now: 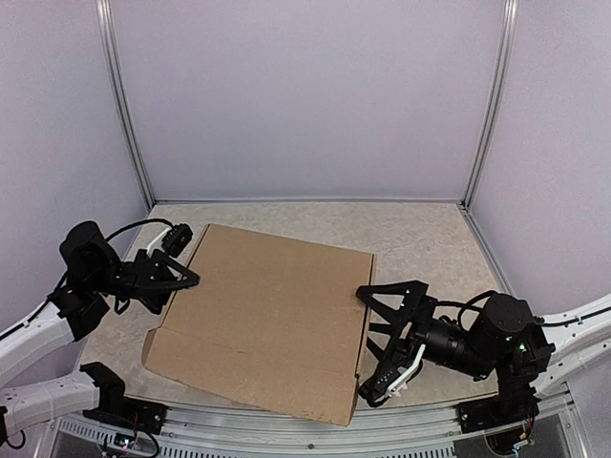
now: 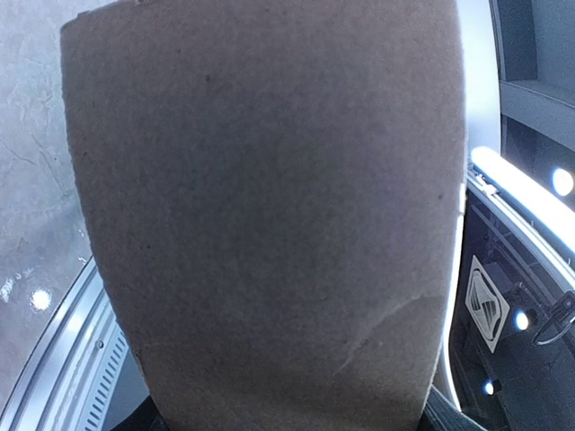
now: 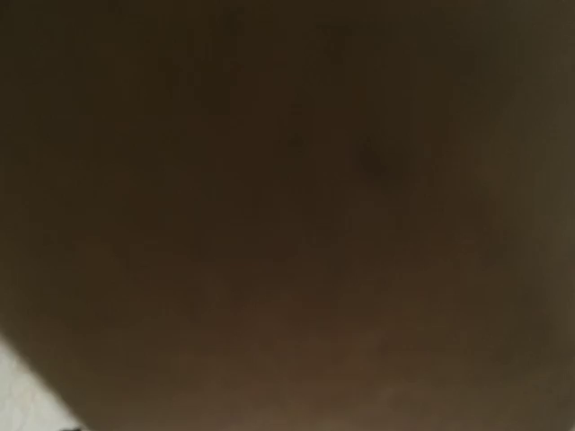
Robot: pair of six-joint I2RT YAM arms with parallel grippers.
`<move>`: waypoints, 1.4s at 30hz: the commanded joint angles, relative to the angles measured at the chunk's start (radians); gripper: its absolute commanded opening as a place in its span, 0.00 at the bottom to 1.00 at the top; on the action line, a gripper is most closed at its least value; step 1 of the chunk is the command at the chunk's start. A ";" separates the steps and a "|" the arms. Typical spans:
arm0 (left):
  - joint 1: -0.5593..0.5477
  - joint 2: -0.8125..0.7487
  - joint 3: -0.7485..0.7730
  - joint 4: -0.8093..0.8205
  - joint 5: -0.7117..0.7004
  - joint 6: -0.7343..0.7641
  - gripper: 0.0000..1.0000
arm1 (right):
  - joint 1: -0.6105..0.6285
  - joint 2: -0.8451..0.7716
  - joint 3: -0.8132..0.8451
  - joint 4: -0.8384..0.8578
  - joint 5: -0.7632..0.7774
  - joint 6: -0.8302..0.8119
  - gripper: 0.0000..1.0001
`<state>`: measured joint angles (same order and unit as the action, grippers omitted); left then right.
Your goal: Fold the paper box
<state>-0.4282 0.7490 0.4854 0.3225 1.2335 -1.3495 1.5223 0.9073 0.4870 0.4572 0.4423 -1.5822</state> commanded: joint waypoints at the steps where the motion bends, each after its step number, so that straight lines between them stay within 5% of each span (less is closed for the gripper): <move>1: -0.029 0.001 0.035 0.071 -0.002 -0.027 0.00 | 0.021 0.019 0.026 0.093 -0.007 -0.019 1.00; 7: -0.031 0.004 0.025 0.075 -0.007 -0.025 0.00 | 0.026 0.030 0.029 0.121 -0.008 -0.029 0.91; 13: -0.031 0.014 0.012 0.075 -0.011 -0.019 0.00 | 0.054 0.009 0.020 0.143 0.020 -0.035 0.68; 22: -0.031 0.030 0.007 0.065 -0.021 -0.009 0.01 | 0.075 -0.001 0.010 0.173 0.040 -0.037 0.47; 24: -0.030 0.028 0.010 0.020 -0.028 0.018 0.14 | 0.075 -0.002 0.012 0.171 0.045 -0.026 0.45; 29: -0.024 0.013 0.048 -0.257 -0.074 0.234 0.64 | 0.075 -0.021 0.012 0.124 0.077 0.048 0.42; 33: -0.001 0.006 0.081 -0.456 -0.116 0.386 0.88 | 0.074 -0.054 0.025 0.033 0.103 0.126 0.39; 38: 0.077 -0.021 0.096 -0.542 -0.139 0.441 0.99 | 0.075 -0.071 0.075 -0.175 0.146 0.312 0.38; 42: 0.140 -0.027 0.195 -0.868 -0.235 0.685 0.99 | 0.065 -0.090 0.094 -0.313 0.132 0.496 0.38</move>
<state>-0.3336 0.7364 0.5804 -0.2222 1.0939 -0.9195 1.5887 0.8524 0.5297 0.2741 0.5549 -1.3190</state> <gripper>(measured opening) 0.987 0.605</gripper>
